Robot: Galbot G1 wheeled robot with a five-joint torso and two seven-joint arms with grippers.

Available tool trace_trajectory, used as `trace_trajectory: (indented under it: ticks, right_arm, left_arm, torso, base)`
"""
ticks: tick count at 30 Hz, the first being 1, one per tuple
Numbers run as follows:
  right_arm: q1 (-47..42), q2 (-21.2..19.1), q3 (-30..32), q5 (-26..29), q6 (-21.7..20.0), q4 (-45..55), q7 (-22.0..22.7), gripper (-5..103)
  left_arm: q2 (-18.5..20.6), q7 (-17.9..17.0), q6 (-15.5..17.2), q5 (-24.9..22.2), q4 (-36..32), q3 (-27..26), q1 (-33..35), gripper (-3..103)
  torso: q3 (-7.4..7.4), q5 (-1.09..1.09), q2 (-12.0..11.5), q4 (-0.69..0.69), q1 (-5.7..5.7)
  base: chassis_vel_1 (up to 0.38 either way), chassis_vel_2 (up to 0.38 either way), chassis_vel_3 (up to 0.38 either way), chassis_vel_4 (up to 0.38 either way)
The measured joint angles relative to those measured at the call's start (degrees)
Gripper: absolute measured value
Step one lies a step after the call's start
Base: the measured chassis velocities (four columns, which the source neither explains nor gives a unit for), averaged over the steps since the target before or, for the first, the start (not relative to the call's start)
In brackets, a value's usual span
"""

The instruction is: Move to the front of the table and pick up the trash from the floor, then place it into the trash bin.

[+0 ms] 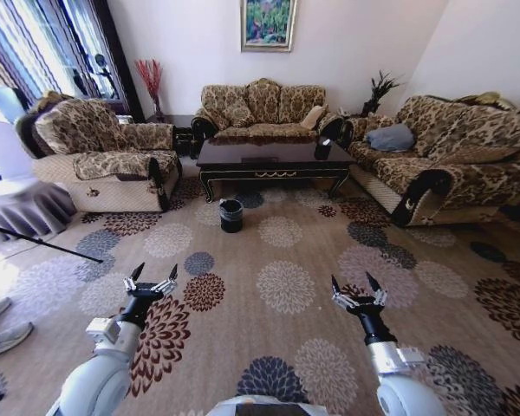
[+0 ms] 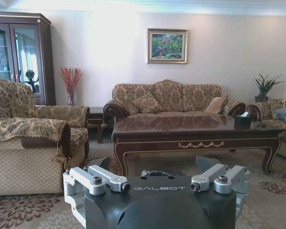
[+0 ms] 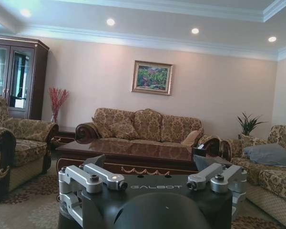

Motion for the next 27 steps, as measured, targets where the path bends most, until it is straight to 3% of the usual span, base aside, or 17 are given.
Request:
trace_trajectory:
  ticks: [13, 27]
  right_arm:
    - [0.0, 0.0, 0.0, 0.0, 0.0, 0.0, 0.0, 100]
    - [0.0, 0.0, 0.0, 0.0, 0.0, 0.0, 0.0, 100]
  left_arm:
    - [0.0, 0.0, 0.0, 0.0, 0.0, 0.0, 0.0, 100]
    - [0.0, 0.0, 0.0, 0.0, 0.0, 0.0, 0.0, 100]
  torso:
    - [1.95, 0.0, 3.51, 0.0, 1.57]
    - [1.94, 0.0, 3.45, 0.0, 1.54]
  base:
    - [0.0, 0.0, 0.0, 0.0]
    - [0.0, 0.0, 0.0, 0.0]
